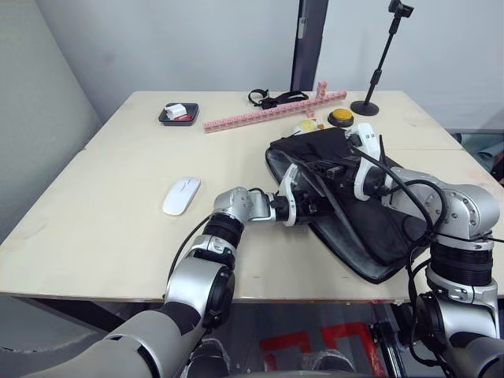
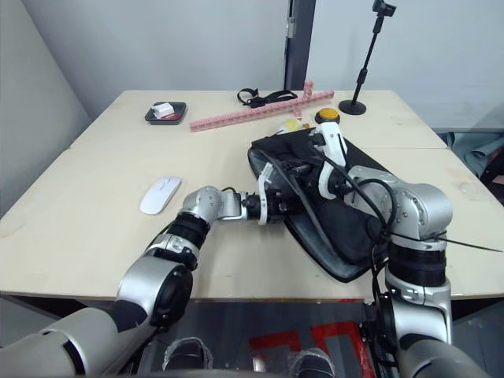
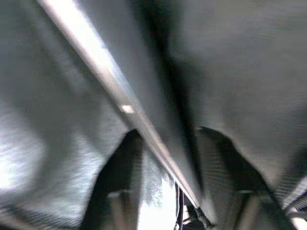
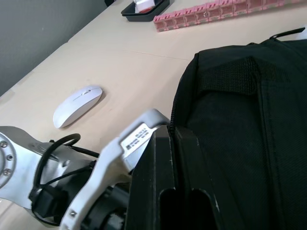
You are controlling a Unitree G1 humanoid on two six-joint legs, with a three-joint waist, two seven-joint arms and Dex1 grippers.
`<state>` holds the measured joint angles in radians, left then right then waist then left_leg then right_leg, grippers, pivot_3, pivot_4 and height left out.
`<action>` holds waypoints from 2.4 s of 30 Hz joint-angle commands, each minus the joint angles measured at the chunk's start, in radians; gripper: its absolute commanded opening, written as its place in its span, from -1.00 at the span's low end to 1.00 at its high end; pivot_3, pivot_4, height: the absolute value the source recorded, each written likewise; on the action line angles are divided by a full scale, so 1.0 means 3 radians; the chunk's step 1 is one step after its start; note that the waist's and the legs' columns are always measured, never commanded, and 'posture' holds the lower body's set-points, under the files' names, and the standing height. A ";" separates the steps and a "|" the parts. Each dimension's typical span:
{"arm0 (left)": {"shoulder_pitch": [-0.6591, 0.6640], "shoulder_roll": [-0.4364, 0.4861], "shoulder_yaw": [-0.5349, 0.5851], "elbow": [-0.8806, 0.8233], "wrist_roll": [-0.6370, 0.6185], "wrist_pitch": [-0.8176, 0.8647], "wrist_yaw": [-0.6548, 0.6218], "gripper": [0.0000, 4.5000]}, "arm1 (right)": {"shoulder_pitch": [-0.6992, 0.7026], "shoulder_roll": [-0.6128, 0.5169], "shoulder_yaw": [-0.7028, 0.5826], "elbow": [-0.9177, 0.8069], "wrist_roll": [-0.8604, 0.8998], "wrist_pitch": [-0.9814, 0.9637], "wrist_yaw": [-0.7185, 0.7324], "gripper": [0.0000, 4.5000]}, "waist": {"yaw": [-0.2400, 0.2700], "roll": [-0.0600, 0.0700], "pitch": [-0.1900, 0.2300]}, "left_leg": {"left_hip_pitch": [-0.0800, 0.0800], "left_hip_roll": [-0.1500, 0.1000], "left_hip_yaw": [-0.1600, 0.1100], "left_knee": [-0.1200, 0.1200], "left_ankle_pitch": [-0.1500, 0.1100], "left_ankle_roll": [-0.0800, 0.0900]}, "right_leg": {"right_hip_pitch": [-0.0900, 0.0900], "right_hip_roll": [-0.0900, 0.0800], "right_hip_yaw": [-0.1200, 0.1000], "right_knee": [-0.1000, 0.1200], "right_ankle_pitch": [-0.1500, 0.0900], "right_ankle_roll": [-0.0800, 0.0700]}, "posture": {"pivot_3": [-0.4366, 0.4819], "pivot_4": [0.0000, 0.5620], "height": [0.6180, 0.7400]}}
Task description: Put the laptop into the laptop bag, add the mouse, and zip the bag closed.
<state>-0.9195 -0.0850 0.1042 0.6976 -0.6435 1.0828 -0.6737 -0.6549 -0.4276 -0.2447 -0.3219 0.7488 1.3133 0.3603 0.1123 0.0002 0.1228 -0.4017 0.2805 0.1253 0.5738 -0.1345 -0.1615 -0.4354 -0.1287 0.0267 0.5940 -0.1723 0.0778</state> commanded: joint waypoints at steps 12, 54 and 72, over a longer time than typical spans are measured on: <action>0.1021 0.1540 0.0306 -0.2391 -0.0489 0.0841 -0.0134 0.99 | 0.0046 -0.0404 0.0858 0.0149 -0.0318 -0.0846 0.0894 -1.00 | -0.0049 0.0006 0.0003 | 0.0003 0.0001 -0.0001 -0.0007 -0.0007 -0.0023 | -0.0003 0.0002 -0.0002 0.0002 -0.0006 0.0001 | -0.05 -0.47 1.00; 0.2018 0.4767 0.1361 -0.0599 0.0568 -0.1900 -0.2040 1.00 | -0.0481 -0.2860 0.0865 0.2888 -0.1756 -0.3362 0.3679 0.98 | -0.0076 -0.0003 0.0001 | 0.0012 0.0004 -0.0002 0.0009 -0.0005 0.0016 | -0.0011 0.0002 -0.0003 0.0058 -0.0045 -0.0059 | -0.05 -0.47 1.00; 0.2248 0.4428 0.1354 -0.0646 0.0619 -0.1998 -0.1926 1.00 | -0.0360 -0.2660 0.0745 0.3556 -0.2087 -0.3951 0.3523 0.98 | -0.0074 -0.0006 0.0000 | 0.0007 0.0004 -0.0003 0.0023 -0.0005 0.0031 | -0.0013 0.0001 -0.0004 0.0067 -0.0051 -0.0086 | -0.05 -0.47 1.00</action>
<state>-0.2210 1.2314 0.4882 0.5091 -0.4577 0.4996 -1.2595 -0.7617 -1.2188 0.0167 0.7858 0.1103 0.1286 1.4313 0.0900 -0.0015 0.1229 -0.3994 0.2816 0.1245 0.5808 -0.1360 -0.1521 -0.4392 -0.1285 0.0256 0.6141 -0.1874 0.0512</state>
